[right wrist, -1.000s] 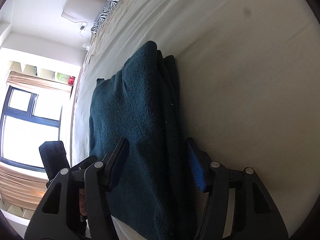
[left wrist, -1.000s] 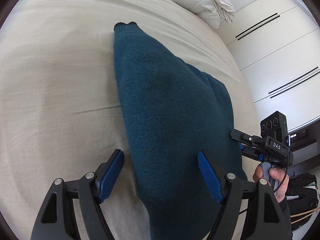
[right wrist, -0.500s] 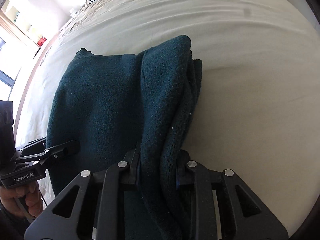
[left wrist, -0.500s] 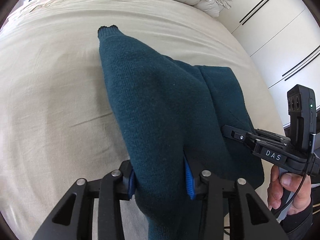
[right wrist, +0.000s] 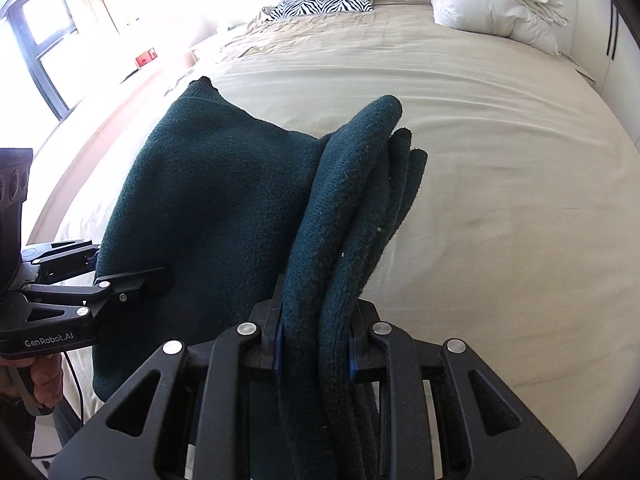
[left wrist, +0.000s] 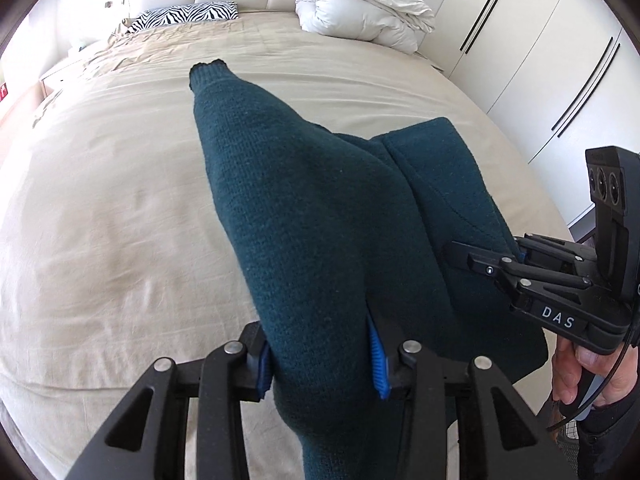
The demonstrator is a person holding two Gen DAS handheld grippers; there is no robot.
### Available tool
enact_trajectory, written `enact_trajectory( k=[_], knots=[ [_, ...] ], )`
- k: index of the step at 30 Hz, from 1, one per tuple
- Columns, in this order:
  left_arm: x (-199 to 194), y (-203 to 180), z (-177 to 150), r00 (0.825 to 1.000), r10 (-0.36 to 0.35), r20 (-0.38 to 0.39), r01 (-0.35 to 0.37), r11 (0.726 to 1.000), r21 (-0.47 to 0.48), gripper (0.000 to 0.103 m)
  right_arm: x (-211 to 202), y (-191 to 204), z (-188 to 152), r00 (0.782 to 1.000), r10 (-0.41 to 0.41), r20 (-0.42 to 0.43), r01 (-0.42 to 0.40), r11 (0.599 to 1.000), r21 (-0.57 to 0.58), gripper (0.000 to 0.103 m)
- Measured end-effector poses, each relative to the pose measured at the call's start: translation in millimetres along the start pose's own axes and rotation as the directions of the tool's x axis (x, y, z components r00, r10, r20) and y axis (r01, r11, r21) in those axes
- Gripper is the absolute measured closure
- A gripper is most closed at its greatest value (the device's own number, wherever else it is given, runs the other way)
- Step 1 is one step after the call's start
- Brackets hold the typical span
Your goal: Fold small clothes
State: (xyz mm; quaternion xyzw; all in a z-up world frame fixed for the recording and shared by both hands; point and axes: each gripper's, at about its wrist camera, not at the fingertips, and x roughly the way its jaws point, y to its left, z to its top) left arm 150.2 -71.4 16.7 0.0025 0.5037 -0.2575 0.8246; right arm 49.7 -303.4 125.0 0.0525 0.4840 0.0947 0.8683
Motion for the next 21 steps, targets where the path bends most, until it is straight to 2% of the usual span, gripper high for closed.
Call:
enact_trajectory(
  k=[3, 7, 12, 16, 19, 20, 21],
  knots=[
    [-16, 16, -29, 1.000, 0.010, -0.010, -0.010, 1.000, -0.024, 0.062, -3, 34, -24, 0.999, 0.044, -0.008, -0.044, 0.999, -0.001, 0.082],
    [-21, 38, -65, 1.000, 0.006, -0.029, -0.008, 0.998, -0.058, 0.062, 2, 51, -50, 0.995, 0.094, -0.039, -0.093, 0.995, 0.019, 0.082],
    [-3, 57, -88, 0.998, 0.010, -0.054, -0.014, 0.996, -0.086, 0.061, 21, 50, -63, 0.986, 0.148, -0.079, -0.142, 0.987, 0.070, 0.082],
    [23, 76, -102, 0.996, -0.004, -0.085, -0.006, 0.993, -0.115, 0.055, 63, 52, -76, 0.980, 0.163, -0.114, -0.148, 0.980, 0.136, 0.082],
    [28, 84, -106, 0.996, -0.070, -0.054, 0.059, 0.981, -0.183, 0.048, 83, 22, -91, 0.958, 0.265, -0.111, -0.227, 0.935, 0.271, 0.078],
    [28, 86, -107, 0.996, -0.079, -0.046, 0.069, 0.980, -0.188, 0.045, 85, 12, -100, 0.947, 0.307, -0.090, -0.264, 0.909, 0.323, 0.072],
    [28, 86, -110, 0.995, -0.089, -0.038, 0.080, 0.977, -0.196, 0.044, 87, 2, -103, 0.939, 0.337, -0.071, -0.289, 0.884, 0.368, 0.059]
  ],
)
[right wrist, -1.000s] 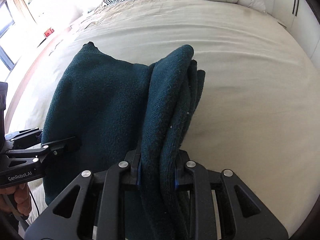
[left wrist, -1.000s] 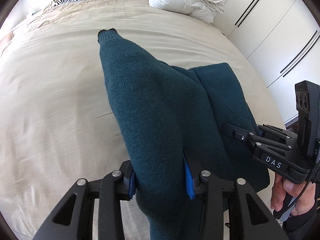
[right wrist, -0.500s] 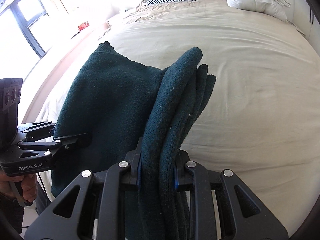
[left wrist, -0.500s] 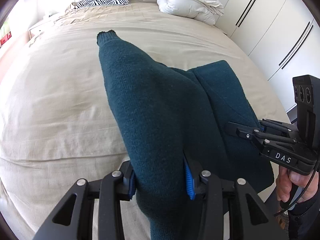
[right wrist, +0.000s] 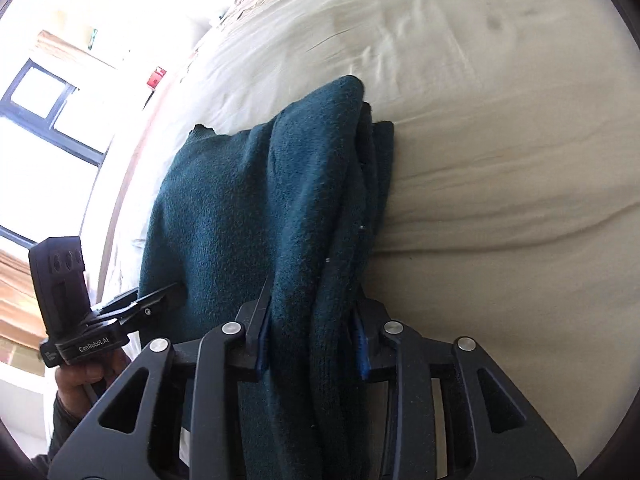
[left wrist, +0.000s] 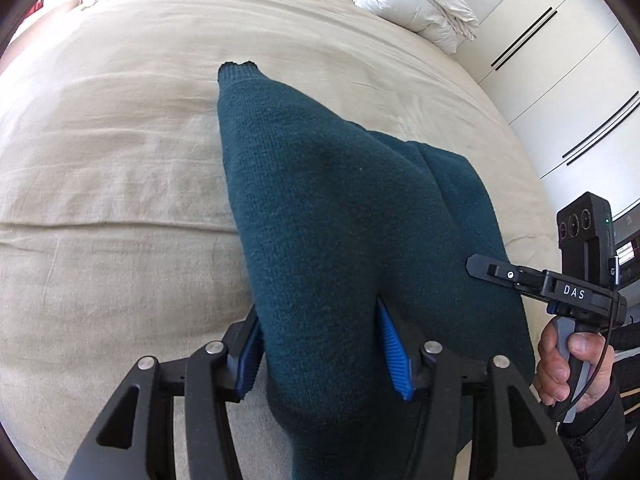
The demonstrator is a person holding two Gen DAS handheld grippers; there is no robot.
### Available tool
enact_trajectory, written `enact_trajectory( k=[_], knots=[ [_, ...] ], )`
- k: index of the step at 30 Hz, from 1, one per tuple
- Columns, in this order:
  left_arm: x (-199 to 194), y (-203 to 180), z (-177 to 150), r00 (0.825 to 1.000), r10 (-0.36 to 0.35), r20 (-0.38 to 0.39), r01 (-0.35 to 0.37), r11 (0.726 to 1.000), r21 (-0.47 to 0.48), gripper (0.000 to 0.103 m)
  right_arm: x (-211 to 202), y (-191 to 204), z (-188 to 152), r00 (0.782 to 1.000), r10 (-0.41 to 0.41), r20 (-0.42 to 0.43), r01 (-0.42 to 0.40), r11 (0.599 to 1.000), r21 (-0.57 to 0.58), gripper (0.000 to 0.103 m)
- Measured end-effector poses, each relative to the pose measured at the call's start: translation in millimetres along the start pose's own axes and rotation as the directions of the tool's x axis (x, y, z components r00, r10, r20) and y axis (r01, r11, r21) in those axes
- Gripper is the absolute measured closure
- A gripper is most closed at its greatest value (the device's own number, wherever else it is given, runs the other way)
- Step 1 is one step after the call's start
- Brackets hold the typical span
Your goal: Fold small clothes
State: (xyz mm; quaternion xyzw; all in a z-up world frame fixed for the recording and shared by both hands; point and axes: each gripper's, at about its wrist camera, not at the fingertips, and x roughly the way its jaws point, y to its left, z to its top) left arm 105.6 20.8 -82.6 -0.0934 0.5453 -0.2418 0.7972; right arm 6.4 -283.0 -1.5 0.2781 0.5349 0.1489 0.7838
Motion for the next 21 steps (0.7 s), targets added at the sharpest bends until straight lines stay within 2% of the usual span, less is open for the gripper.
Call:
enact_trajectory(
  k=[1, 3, 5, 7, 9, 12, 16, 18, 21],
  knots=[
    [-1, 3, -2, 1.000, -0.013, 0.004, 0.013, 1.000, -0.012, 0.042, -3, -11, -3, 1.000, 0.024, 0.010, -0.024, 0.999, 0.047, 0.055],
    [-9, 13, -12, 0.999, -0.035, 0.008, 0.035, 0.999, -0.041, 0.041, -11, -23, -7, 0.996, 0.079, 0.034, -0.082, 0.989, 0.122, 0.054],
    [-18, 14, -17, 0.999, -0.027, 0.019, 0.028, 0.998, -0.053, 0.041, -26, -30, -10, 0.994, 0.078, 0.071, -0.089, 0.984, 0.155, 0.054],
    [-33, 12, -17, 0.998, 0.031, 0.054, -0.029, 0.998, -0.049, 0.042, -38, -34, -8, 0.992, 0.062, 0.113, -0.080, 0.984, 0.159, 0.053],
    [-53, 9, -18, 0.990, 0.092, 0.103, -0.087, 0.995, -0.046, 0.043, -49, -35, -4, 0.982, 0.114, 0.148, -0.136, 0.979, 0.152, 0.052],
    [-77, -8, -13, 0.980, 0.089, 0.177, -0.090, 0.996, -0.005, 0.043, -70, -14, -13, 0.963, 0.214, 0.163, -0.231, 0.969, 0.093, 0.052],
    [-72, -32, 9, 0.978, 0.041, 0.206, -0.058, 0.995, 0.078, 0.043, -55, 16, -18, 0.940, 0.327, 0.099, -0.332, 0.942, 0.045, 0.052],
    [-56, -39, 15, 0.982, 0.028, 0.189, -0.048, 0.993, 0.105, 0.043, -35, 26, -20, 0.947, 0.314, 0.069, -0.317, 0.947, 0.045, 0.052],
    [-25, -38, 14, 0.992, 0.037, 0.122, -0.049, 0.994, 0.097, 0.044, -11, 15, -29, 0.952, 0.305, 0.011, -0.304, 0.947, 0.103, 0.053]
  ],
)
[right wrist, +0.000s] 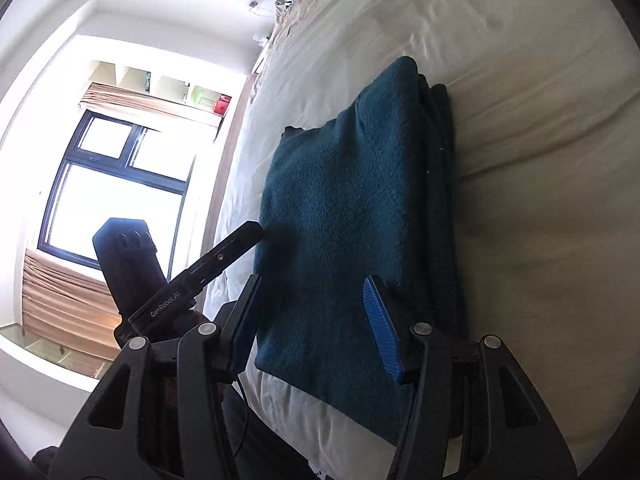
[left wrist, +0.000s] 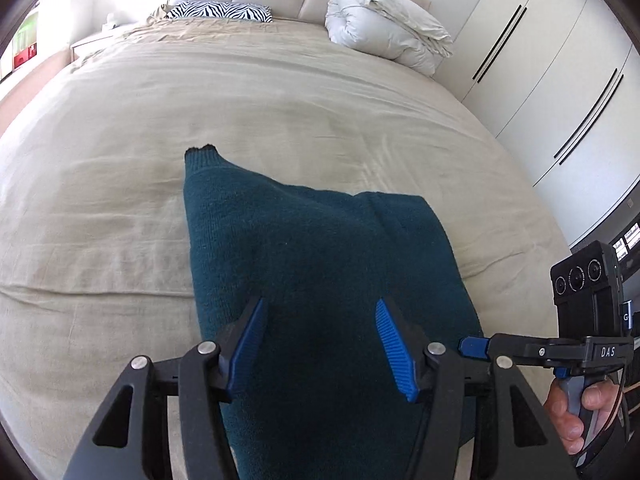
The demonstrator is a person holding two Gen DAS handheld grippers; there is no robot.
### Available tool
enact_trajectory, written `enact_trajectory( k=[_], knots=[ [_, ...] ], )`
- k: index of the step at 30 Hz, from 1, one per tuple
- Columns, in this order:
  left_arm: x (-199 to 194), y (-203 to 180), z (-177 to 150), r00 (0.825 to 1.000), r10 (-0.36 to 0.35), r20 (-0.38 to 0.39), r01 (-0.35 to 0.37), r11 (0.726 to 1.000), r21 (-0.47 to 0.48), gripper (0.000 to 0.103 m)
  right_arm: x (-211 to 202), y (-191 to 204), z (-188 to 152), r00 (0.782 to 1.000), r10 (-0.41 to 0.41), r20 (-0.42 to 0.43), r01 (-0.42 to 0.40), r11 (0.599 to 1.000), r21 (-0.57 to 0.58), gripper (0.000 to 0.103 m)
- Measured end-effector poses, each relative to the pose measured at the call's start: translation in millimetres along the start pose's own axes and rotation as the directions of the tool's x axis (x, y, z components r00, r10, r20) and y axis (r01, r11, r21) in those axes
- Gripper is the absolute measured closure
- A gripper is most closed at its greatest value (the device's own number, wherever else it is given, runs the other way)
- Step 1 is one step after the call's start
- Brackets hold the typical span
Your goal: Fold small clothes
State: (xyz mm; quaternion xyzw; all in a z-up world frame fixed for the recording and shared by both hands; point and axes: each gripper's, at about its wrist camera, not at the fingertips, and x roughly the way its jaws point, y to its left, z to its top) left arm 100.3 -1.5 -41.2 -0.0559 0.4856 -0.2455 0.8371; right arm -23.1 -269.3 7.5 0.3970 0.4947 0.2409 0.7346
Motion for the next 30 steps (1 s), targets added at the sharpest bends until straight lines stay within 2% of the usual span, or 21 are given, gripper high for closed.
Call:
enact_trajectory(
  k=[2, 6, 8, 11, 13, 15, 16, 17, 18, 19, 21, 23, 25, 26, 27, 29, 30],
  knots=[
    [8, 5, -8, 1.000, -0.005, 0.005, 0.005, 1.000, 0.000, 0.045, 7, -16, -2, 1.000, -0.006, -0.007, 0.006, 1.000, 0.014, 0.056],
    [10, 14, -14, 0.999, -0.044, 0.029, 0.044, 0.999, -0.013, 0.045, 5, -37, -5, 0.994, 0.109, 0.021, -0.110, 0.992, 0.059, 0.059],
    [6, 16, -15, 0.998, -0.053, 0.043, 0.054, 0.998, -0.028, 0.045, -1, -37, -8, 0.992, 0.116, 0.044, -0.119, 0.991, 0.060, 0.059],
    [-7, 12, -21, 0.997, -0.024, 0.078, 0.026, 0.999, -0.026, 0.046, -16, -26, -16, 0.994, 0.047, 0.095, -0.049, 0.999, 0.018, 0.057],
    [-22, 4, -27, 0.990, 0.057, 0.126, -0.058, 0.998, 0.006, 0.042, -30, -16, -22, 0.991, -0.025, 0.132, 0.027, 1.000, -0.015, 0.056],
    [-42, -9, -34, 0.967, 0.152, 0.206, -0.165, 0.985, 0.052, 0.032, -44, -1, -28, 0.974, -0.133, 0.186, 0.145, 0.988, -0.057, 0.055],
    [-53, -14, -38, 0.951, 0.182, 0.250, -0.203, 0.977, 0.060, 0.022, -51, 8, -30, 0.959, -0.177, 0.221, 0.198, 0.977, -0.077, 0.054],
    [-65, -19, -43, 0.931, 0.213, 0.296, -0.240, 0.969, 0.058, 0.010, -59, 17, -33, 0.944, -0.204, 0.258, 0.236, 0.967, -0.096, 0.053],
    [-79, -24, -48, 0.904, 0.243, 0.351, -0.277, 0.959, 0.052, 0.004, -69, 26, -36, 0.928, -0.226, 0.297, 0.269, 0.956, -0.114, 0.051],
    [-93, -29, -54, 0.874, 0.264, 0.407, -0.309, 0.950, 0.046, 0.000, -78, 38, -39, 0.904, -0.255, 0.344, 0.315, 0.940, -0.130, 0.051],
    [-116, -40, -63, 0.822, 0.291, 0.490, -0.360, 0.932, 0.050, 0.000, -91, 65, -48, 0.848, -0.302, 0.436, 0.406, 0.898, -0.168, 0.044],
    [-134, -50, -70, 0.784, 0.331, 0.526, -0.417, 0.908, 0.050, 0.000, -107, 91, -56, 0.774, -0.342, 0.533, 0.509, 0.837, -0.203, 0.036],
    [-150, -60, -73, 0.744, 0.377, 0.553, -0.484, 0.873, 0.056, 0.000, -120, 121, -69, 0.692, -0.338, 0.638, 0.592, 0.772, -0.232, 0.026],
    [-160, -65, -76, 0.706, 0.406, 0.580, -0.526, 0.849, 0.046, 0.000, -127, 136, -78, 0.650, -0.313, 0.692, 0.621, 0.744, -0.247, 0.017],
    [-171, -71, -78, 0.660, 0.435, 0.613, -0.565, 0.824, 0.024, 0.000, -135, 151, -86, 0.610, -0.274, 0.744, 0.643, 0.719, -0.262, 0.007],
    [-191, -81, -82, 0.581, 0.475, 0.661, -0.618, 0.786, -0.021, 0.000, -152, 178, -104, 0.521, -0.188, 0.832, 0.687, 0.671, -0.279, 0.000],
    [-200, -84, -83, 0.547, 0.500, 0.671, -0.643, 0.764, -0.045, 0.000, -160, 192, -112, 0.474, -0.147, 0.868, 0.710, 0.648, -0.278, 0.000]
  ],
)
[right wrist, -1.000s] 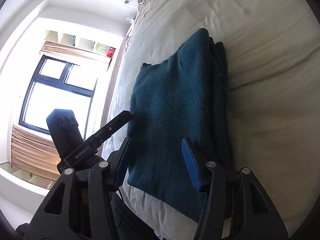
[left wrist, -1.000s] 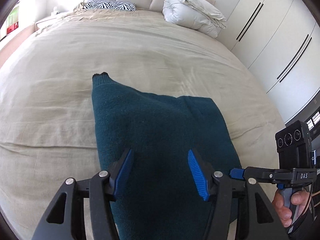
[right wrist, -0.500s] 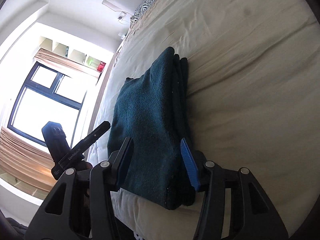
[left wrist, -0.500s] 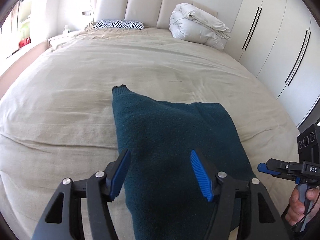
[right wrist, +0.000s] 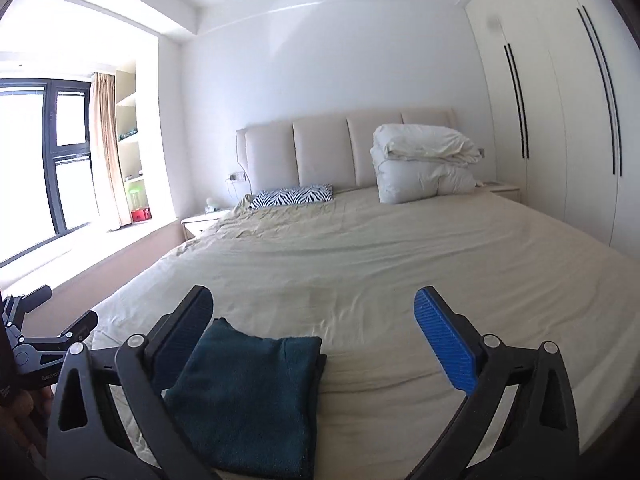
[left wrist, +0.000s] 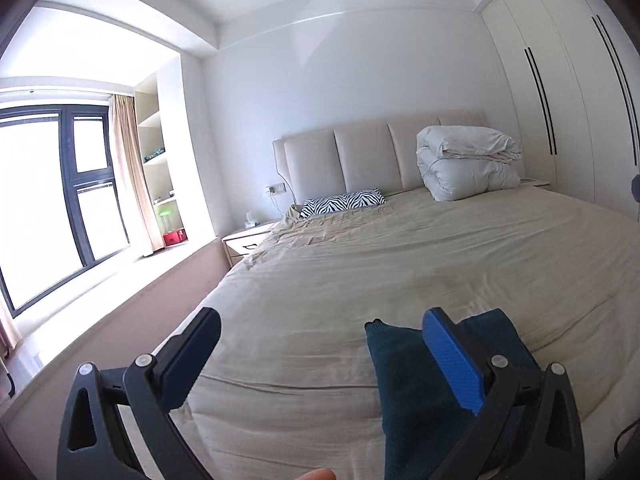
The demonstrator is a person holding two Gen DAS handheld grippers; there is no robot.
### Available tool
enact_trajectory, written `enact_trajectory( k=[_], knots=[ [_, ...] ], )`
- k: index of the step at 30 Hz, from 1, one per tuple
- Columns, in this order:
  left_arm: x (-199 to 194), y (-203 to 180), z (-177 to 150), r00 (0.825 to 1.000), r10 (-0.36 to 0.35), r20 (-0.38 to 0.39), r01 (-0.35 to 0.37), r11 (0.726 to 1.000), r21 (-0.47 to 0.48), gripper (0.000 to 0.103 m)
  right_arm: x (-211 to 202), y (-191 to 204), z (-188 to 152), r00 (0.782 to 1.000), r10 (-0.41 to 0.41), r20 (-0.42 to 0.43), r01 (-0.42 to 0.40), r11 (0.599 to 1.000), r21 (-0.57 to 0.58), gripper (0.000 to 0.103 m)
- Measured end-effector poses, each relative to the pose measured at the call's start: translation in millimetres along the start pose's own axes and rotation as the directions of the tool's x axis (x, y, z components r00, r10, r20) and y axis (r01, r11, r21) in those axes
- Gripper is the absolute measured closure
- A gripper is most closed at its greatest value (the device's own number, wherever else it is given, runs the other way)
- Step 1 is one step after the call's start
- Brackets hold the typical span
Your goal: Fold small clothes
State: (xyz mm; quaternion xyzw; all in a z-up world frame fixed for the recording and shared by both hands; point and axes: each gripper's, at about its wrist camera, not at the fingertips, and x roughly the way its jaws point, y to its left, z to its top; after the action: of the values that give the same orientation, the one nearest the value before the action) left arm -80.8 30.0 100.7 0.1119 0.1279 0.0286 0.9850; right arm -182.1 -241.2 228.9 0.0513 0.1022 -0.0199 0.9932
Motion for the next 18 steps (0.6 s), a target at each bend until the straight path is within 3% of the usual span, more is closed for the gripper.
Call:
enact_trajectory(
  k=[2, 7, 10, 13, 15, 18],
  knots=[
    [-7, 4, 8, 1.000, 0.026, 0.003, -0.026, 1.000, 0.007, 0.000, -21, 8, 22, 0.996, -0.019, 0.088, 0.023, 0.999, -0.041, 0.000],
    [-3, 13, 11, 0.991, -0.077, -0.109, 0.072, 0.996, -0.055, 0.000, -41, 12, 51, 0.996, 0.013, 0.088, -0.012, 1.000, -0.018, 0.000],
    [13, 15, -1, 0.967, -0.146, -0.208, 0.124, 0.986, -0.115, 0.000, -38, 19, 48, 1.000, 0.008, 0.012, -0.008, 1.000, -0.018, 0.000],
    [29, 10, -19, 0.942, -0.142, -0.305, 0.111, 0.987, -0.116, 0.000, -26, 19, 32, 0.995, -0.016, -0.101, 0.015, 1.000, -0.013, 0.000],
    [37, 7, -33, 0.918, -0.160, -0.363, 0.120, 0.984, -0.132, 0.000, -13, 14, 18, 0.979, -0.027, -0.202, 0.030, 1.000, 0.008, 0.000],
    [47, 6, -53, 0.873, -0.206, -0.442, 0.137, 0.973, -0.184, 0.000, 11, 1, -16, 0.936, -0.028, -0.352, 0.058, 0.995, 0.076, 0.000]
  ],
)
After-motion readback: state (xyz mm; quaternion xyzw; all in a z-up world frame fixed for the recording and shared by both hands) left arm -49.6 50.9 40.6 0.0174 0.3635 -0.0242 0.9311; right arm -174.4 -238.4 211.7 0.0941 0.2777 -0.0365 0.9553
